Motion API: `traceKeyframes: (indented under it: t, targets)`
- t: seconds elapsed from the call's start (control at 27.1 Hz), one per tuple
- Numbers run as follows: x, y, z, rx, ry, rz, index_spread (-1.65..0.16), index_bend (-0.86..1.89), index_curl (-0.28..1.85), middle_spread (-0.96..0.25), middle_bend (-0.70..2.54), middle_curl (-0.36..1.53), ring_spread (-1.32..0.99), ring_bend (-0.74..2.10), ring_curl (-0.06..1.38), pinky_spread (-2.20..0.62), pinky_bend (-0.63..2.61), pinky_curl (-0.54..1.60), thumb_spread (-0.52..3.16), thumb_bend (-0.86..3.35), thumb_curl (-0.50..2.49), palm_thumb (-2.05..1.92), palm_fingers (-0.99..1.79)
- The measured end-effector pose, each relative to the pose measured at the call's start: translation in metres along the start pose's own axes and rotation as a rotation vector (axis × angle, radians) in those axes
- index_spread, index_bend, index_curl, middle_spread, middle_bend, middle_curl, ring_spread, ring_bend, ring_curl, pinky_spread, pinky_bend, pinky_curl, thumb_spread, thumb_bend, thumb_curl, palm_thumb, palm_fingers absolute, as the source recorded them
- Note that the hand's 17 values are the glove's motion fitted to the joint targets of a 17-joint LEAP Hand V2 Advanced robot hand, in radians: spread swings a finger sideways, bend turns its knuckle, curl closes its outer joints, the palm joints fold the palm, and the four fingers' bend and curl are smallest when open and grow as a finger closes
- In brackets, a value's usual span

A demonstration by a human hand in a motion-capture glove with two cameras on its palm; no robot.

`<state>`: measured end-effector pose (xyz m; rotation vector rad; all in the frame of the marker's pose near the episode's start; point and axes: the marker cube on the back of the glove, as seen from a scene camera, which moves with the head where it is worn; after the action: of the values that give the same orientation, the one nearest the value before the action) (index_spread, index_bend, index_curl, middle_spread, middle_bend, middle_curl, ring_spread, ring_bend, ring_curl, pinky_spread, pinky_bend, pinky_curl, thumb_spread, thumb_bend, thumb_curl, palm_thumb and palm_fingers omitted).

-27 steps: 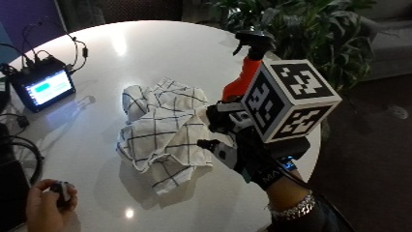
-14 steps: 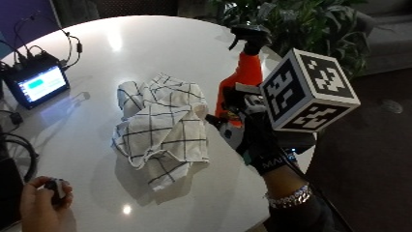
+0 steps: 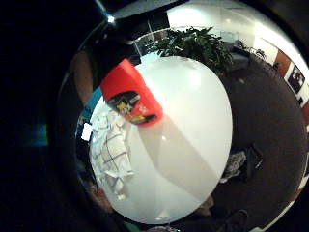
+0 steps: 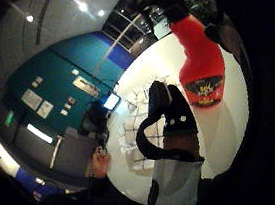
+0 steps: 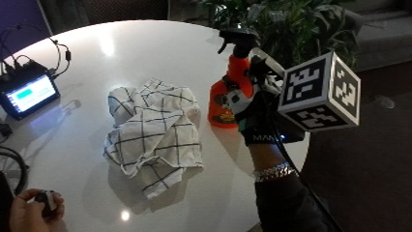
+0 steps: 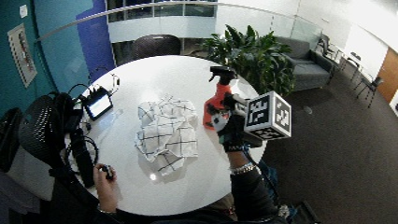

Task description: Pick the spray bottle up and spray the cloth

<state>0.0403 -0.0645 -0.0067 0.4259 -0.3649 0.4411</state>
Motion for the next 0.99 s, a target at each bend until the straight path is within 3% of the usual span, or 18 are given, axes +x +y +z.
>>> traceKeyframes:
  t: [0.44,0.99]
  targets:
    - [0.002,-0.039,0.025,-0.004,-0.116,0.094,-0.23,0.18,0.35,-0.04,0.24,0.33,-0.01,0.38,0.32,0.24,0.14,0.19,1.14,0.09,0.29,0.73,0.74]
    - [0.017,-0.048,0.055,-0.023,-0.530,0.202,-0.25,0.18,0.36,-0.10,0.33,0.38,-0.04,0.38,0.33,0.21,0.11,0.18,1.10,0.07,0.36,0.87,0.92]
